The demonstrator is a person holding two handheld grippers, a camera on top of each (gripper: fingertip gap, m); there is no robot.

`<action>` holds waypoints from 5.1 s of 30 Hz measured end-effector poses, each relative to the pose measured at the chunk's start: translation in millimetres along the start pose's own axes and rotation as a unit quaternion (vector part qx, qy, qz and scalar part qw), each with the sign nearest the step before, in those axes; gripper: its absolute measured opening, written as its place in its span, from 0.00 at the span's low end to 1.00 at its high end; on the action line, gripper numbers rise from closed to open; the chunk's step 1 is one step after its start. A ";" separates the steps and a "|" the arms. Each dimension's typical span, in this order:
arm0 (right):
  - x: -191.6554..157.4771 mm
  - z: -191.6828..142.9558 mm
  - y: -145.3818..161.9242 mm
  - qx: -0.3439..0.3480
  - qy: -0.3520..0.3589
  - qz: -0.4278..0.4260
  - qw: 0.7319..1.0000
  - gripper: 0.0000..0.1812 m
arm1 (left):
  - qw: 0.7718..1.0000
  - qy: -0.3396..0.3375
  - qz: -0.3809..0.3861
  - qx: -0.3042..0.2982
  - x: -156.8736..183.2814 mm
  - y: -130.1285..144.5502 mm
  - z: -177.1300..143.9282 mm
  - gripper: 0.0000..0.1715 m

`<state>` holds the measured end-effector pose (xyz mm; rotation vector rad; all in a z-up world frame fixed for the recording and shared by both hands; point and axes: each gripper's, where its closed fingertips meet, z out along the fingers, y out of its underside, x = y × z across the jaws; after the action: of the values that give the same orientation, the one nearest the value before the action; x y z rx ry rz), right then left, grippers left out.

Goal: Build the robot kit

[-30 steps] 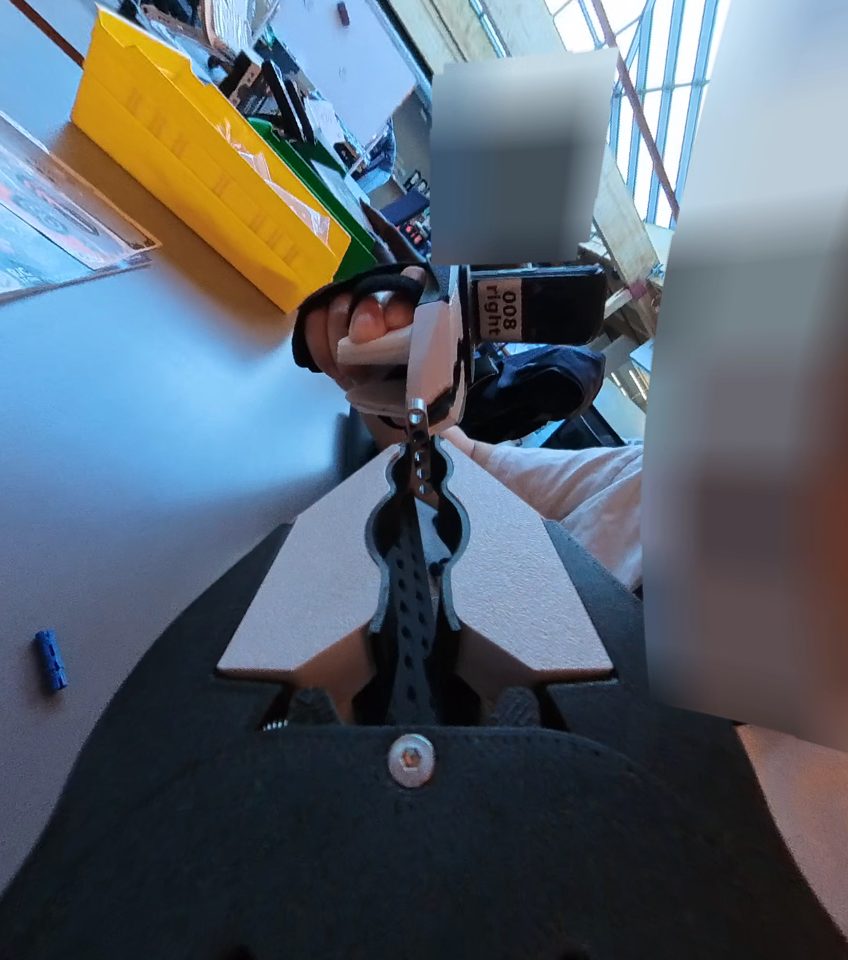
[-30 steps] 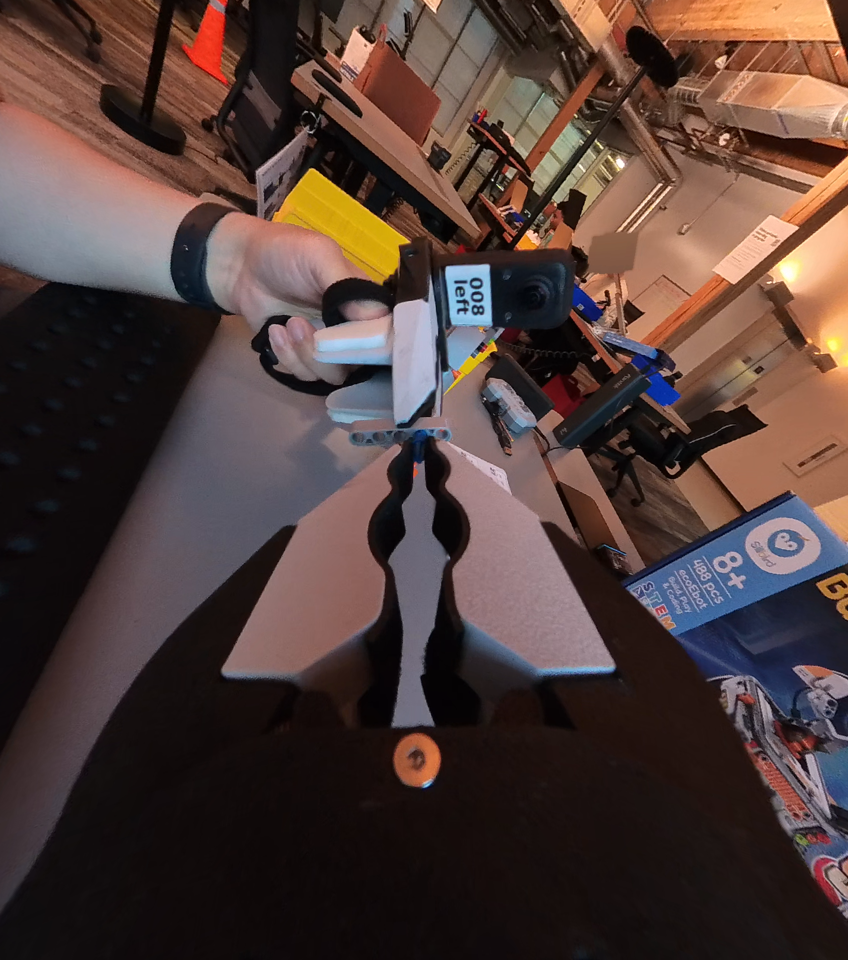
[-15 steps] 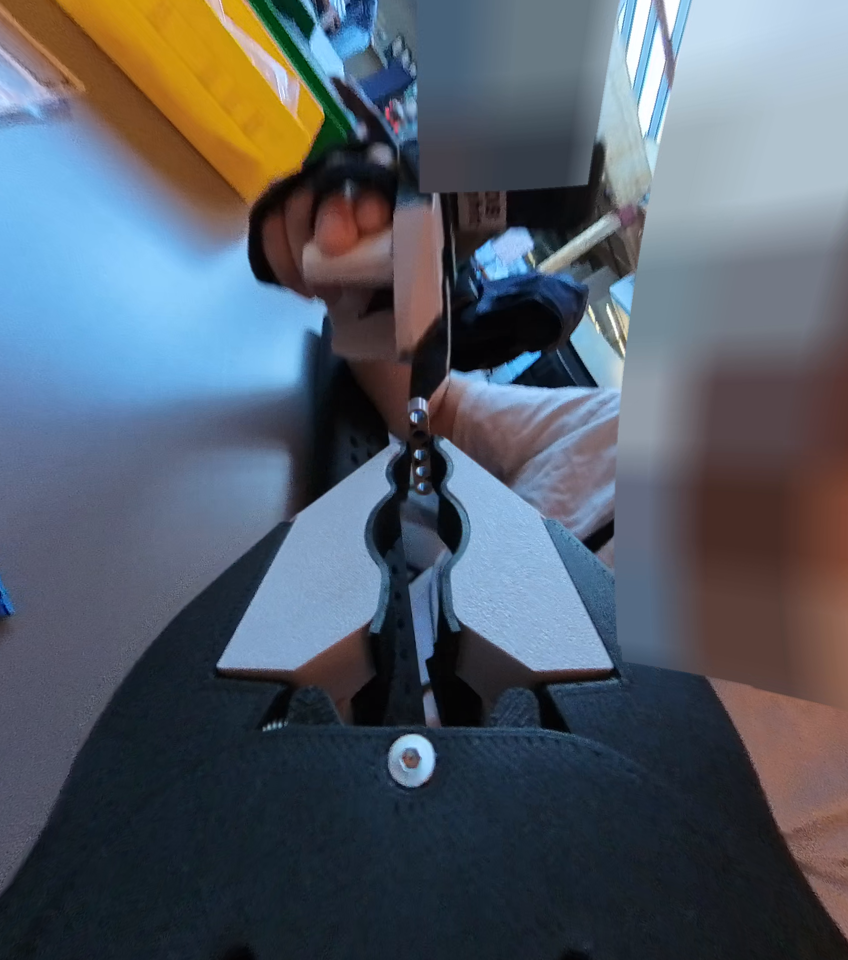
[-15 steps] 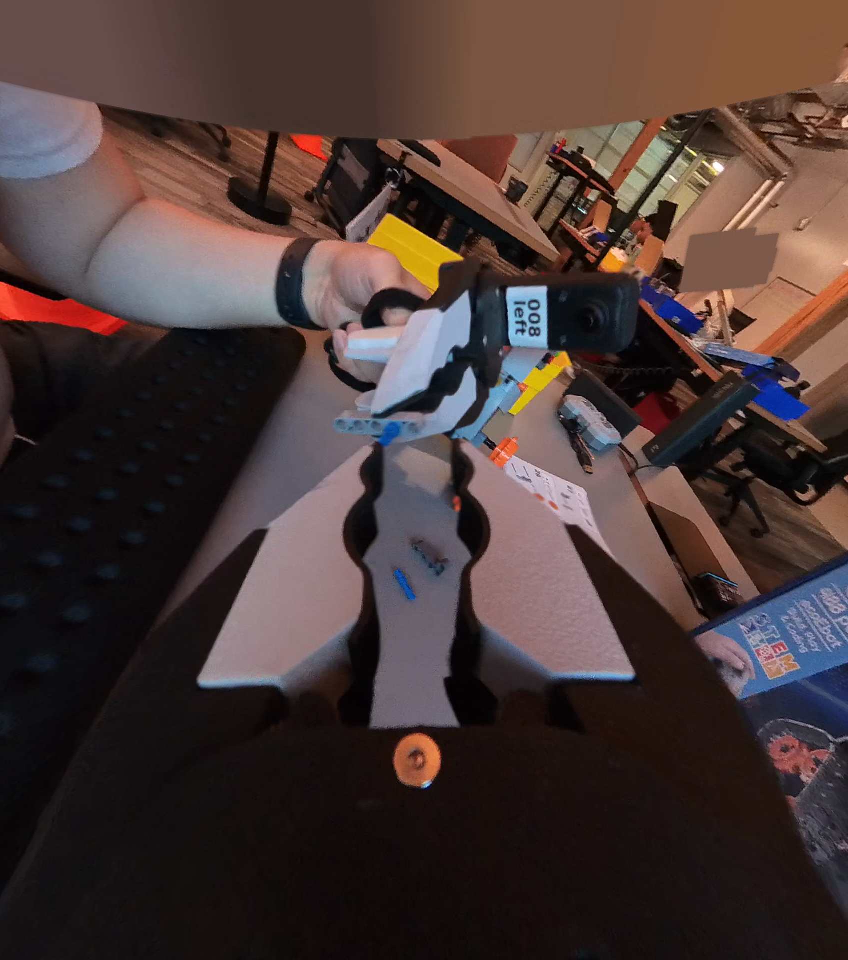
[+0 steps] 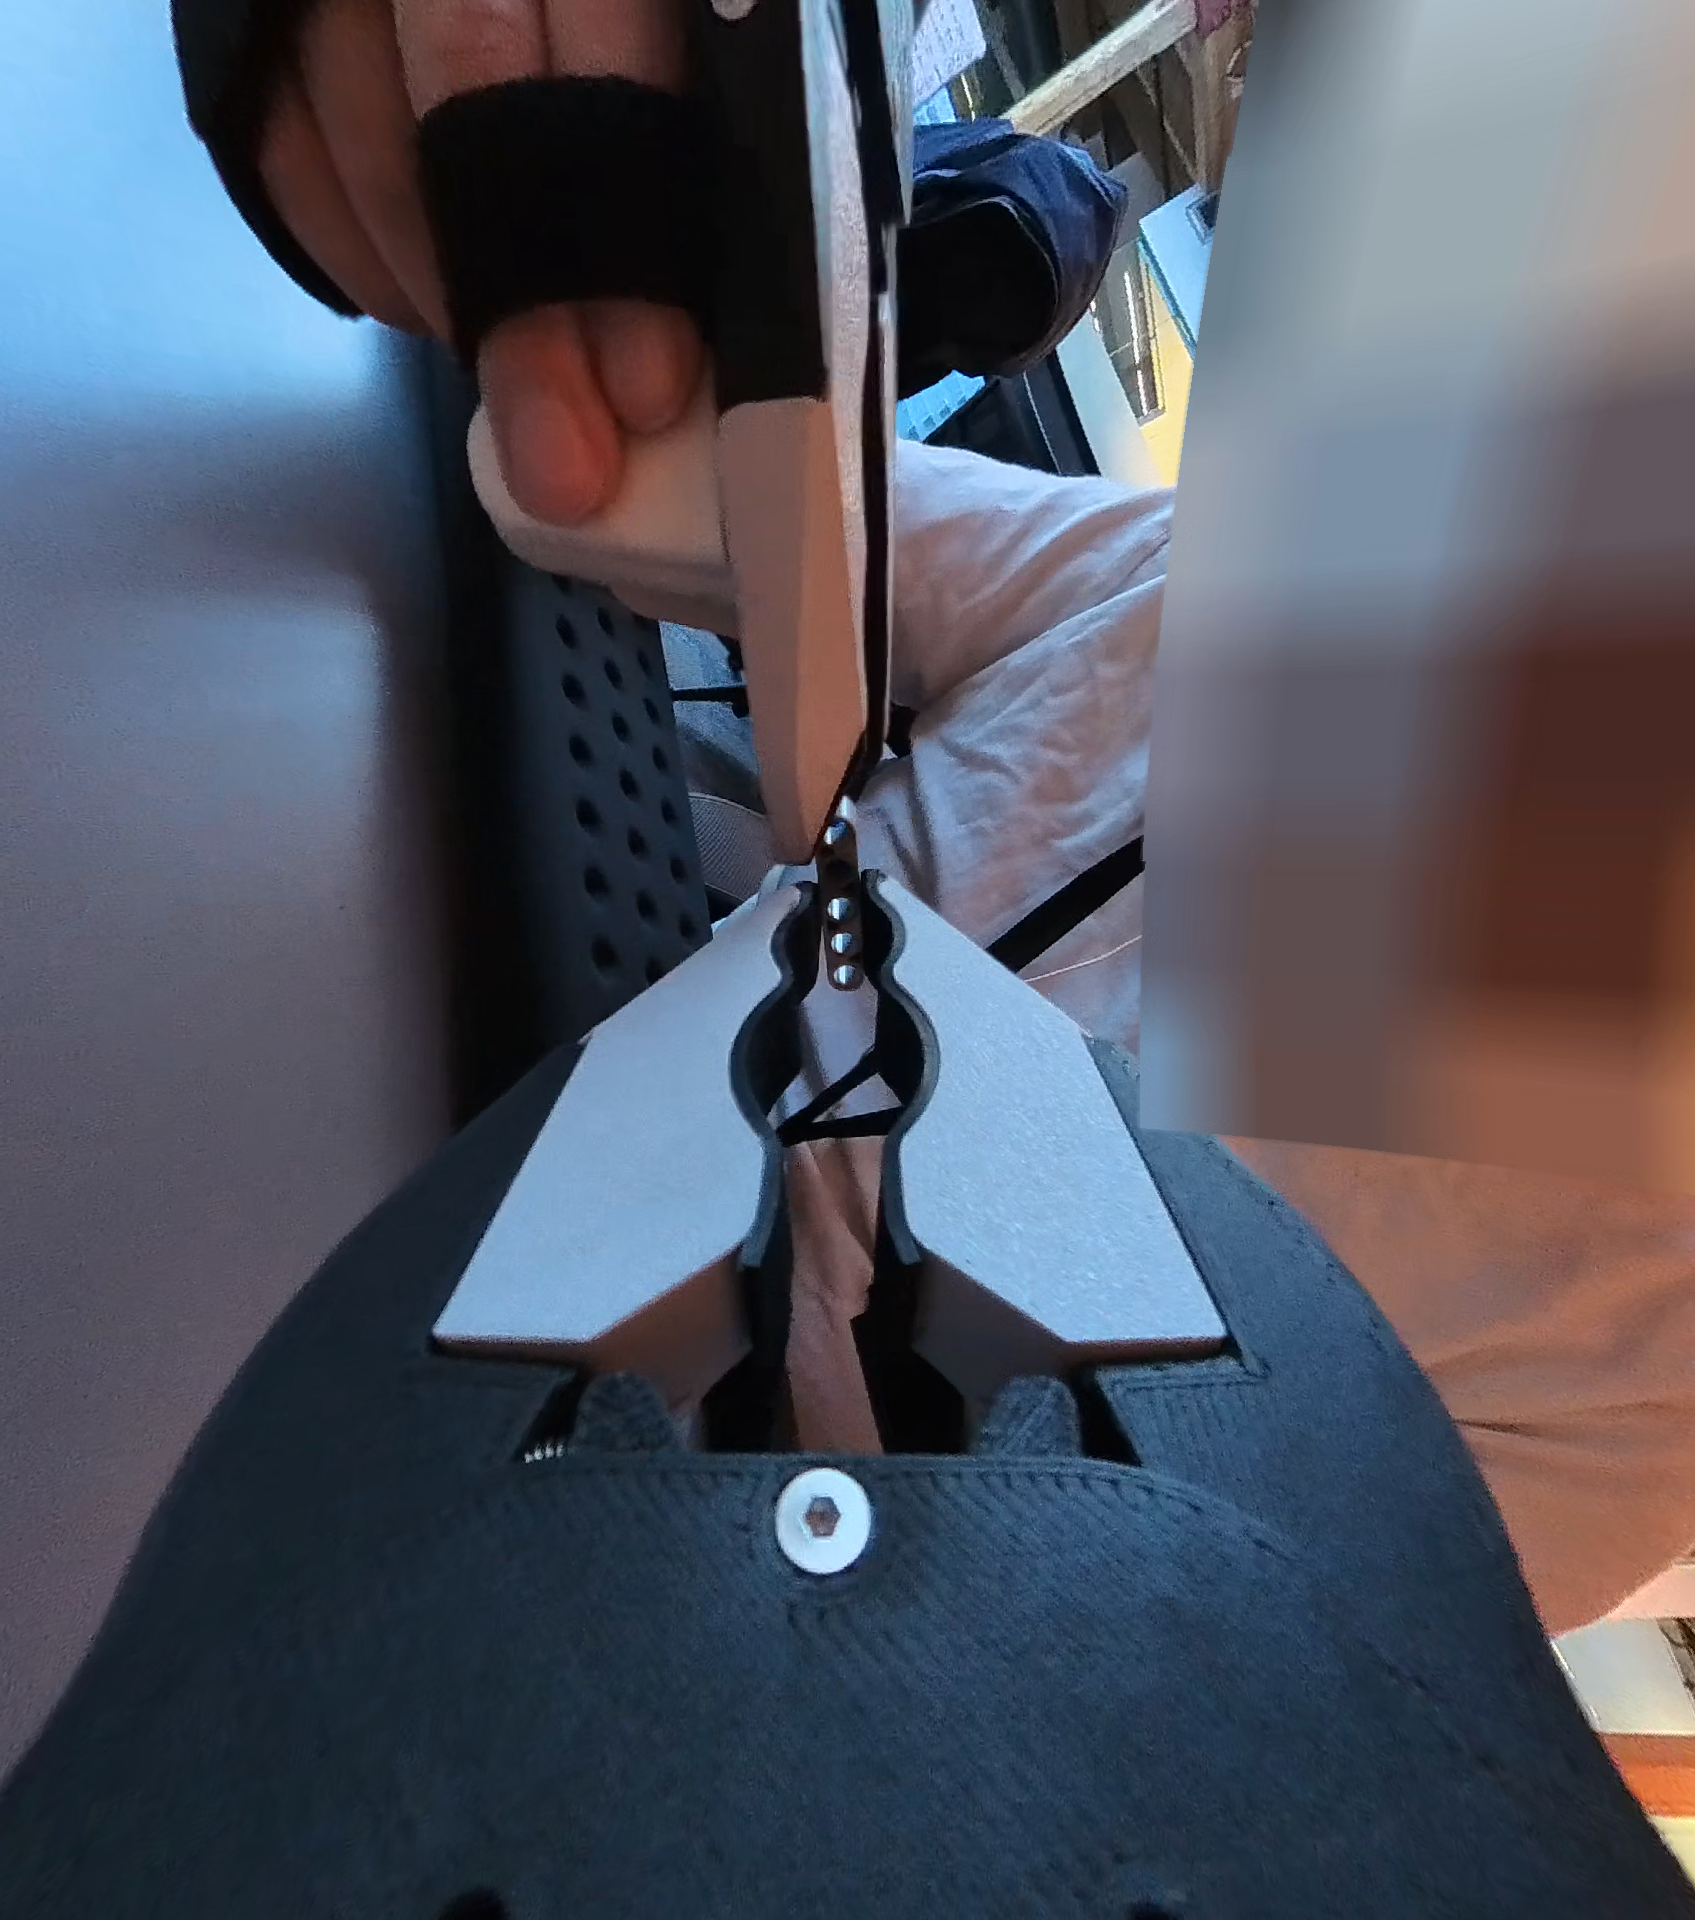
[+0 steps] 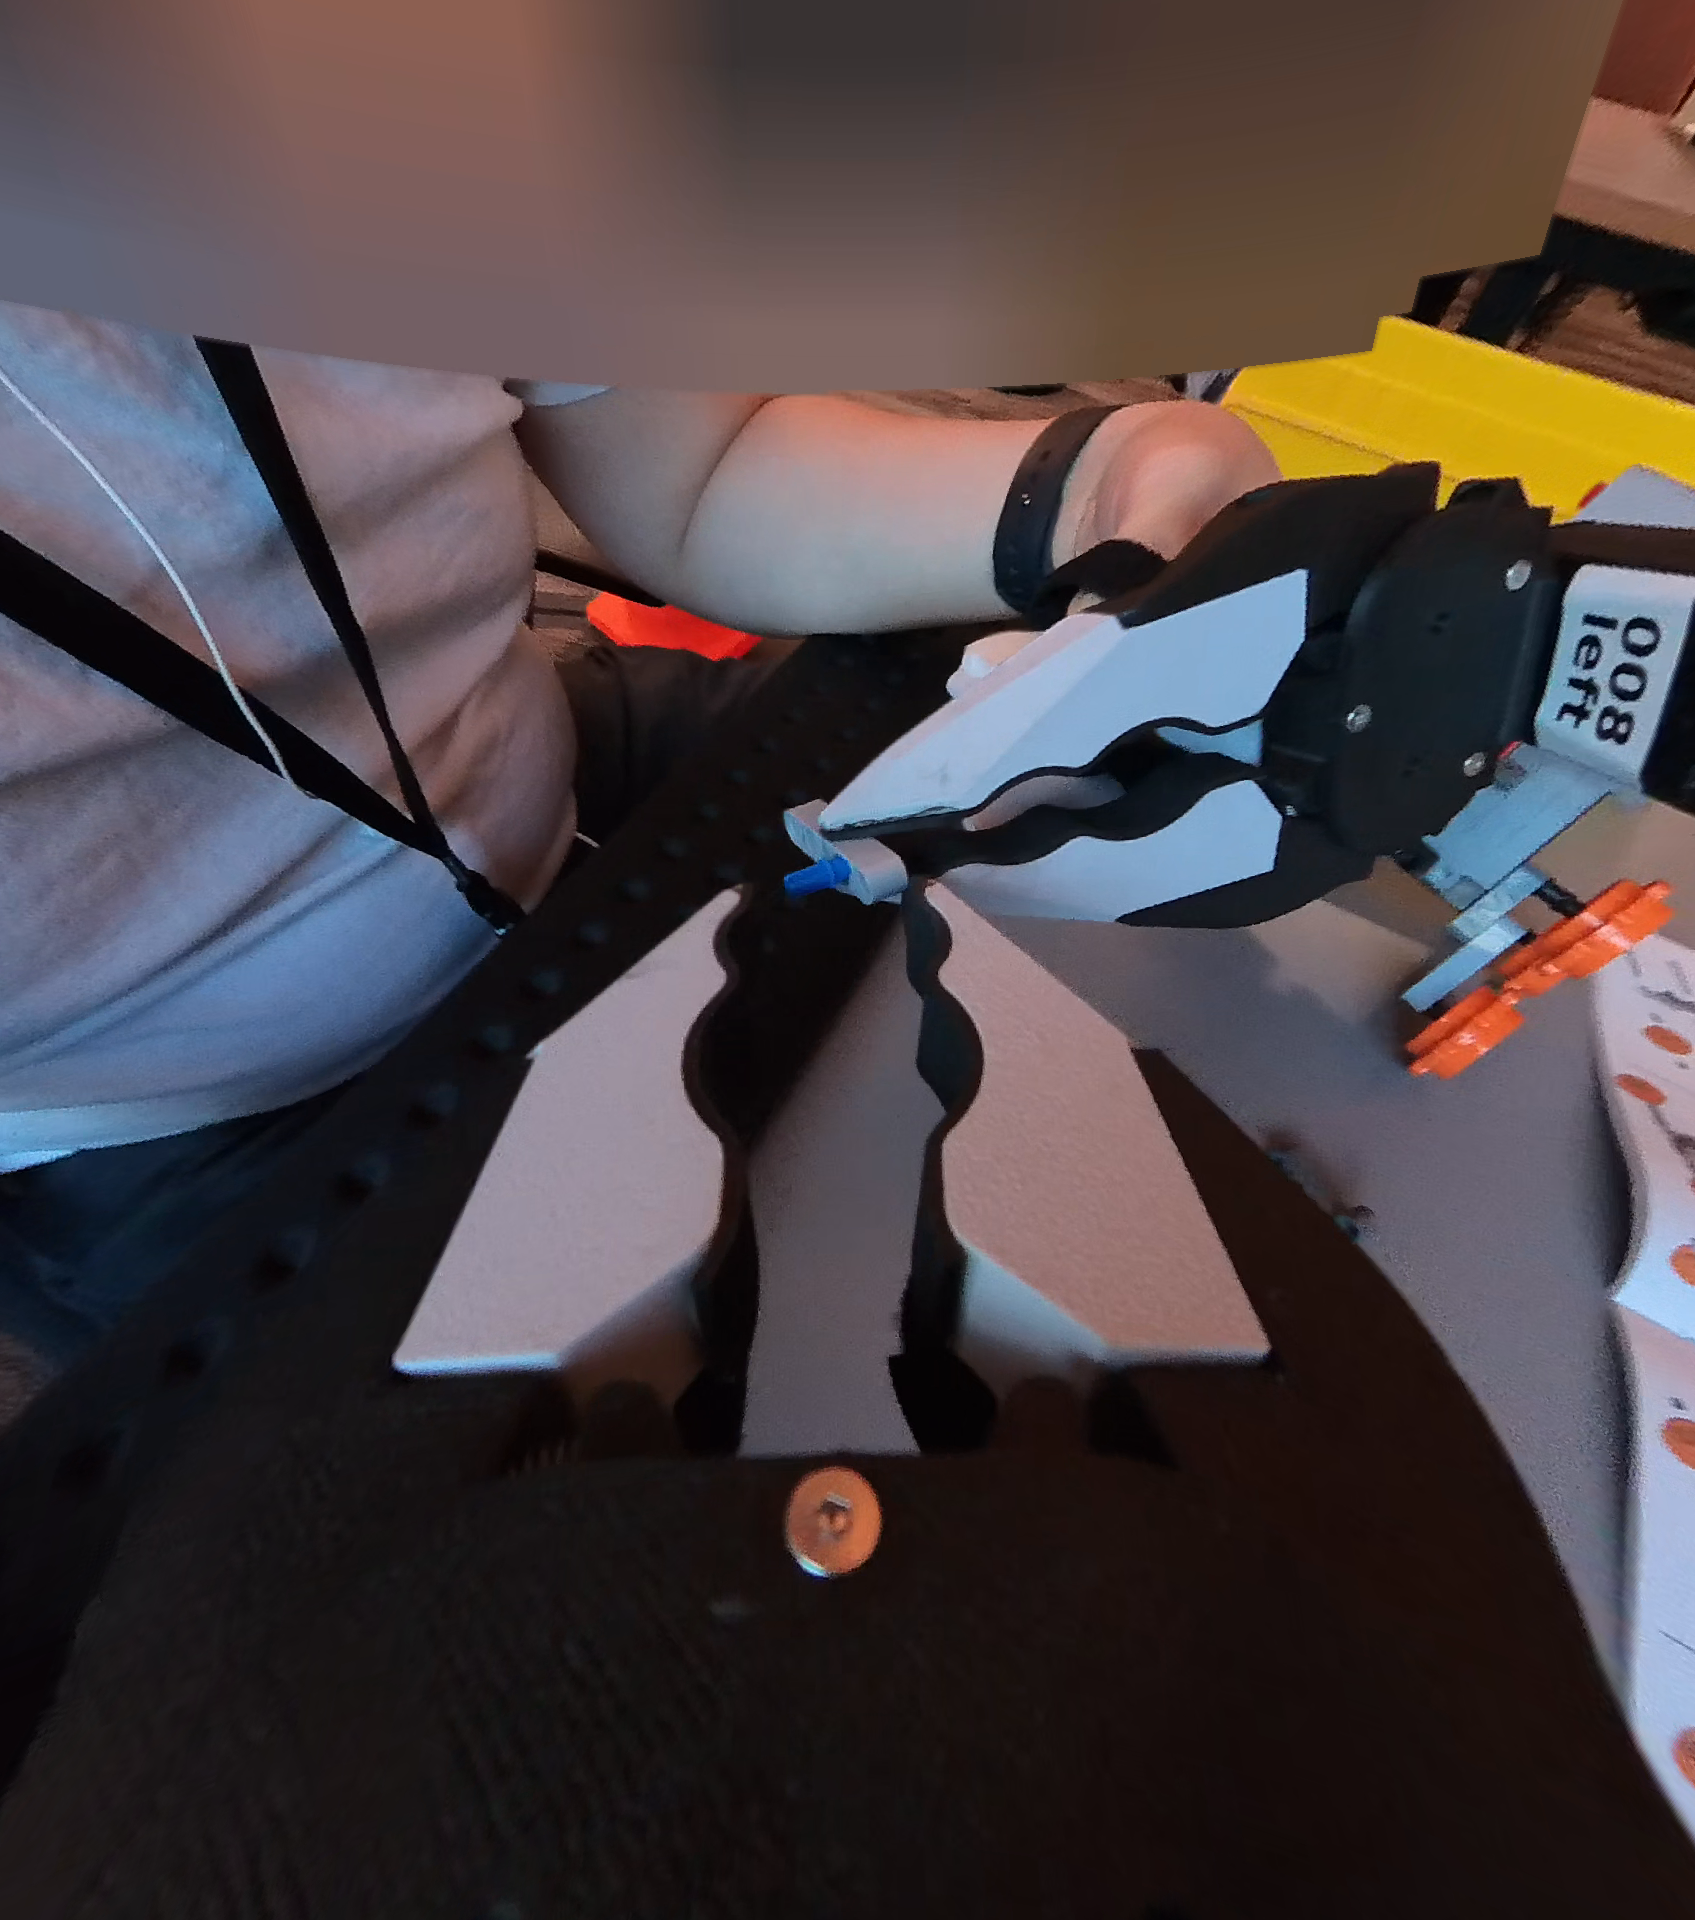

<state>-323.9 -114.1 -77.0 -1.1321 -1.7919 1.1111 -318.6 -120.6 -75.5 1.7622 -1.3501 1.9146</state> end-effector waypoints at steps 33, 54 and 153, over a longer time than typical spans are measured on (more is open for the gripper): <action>57.4 -30.0 54.9 -0.113 0.152 0.014 0.982 0.17 | 0.956 -0.242 -0.005 0.167 -75.8 -30.0 -28.3 0.03; 78.5 -24.9 43.0 -0.119 0.242 -0.071 0.960 0.02 | 0.943 -0.214 -0.003 0.256 -62.3 -47.3 -51.6 0.04; 119.1 -42.0 60.3 -0.116 0.262 0.150 0.946 0.05 | 0.834 -0.498 0.134 0.197 -99.4 -49.7 -65.2 0.22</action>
<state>-309.6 22.8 -102.3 -1.7016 -1.3792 0.6724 -302.8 -4.9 -130.2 3.2009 -1.5846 1.4285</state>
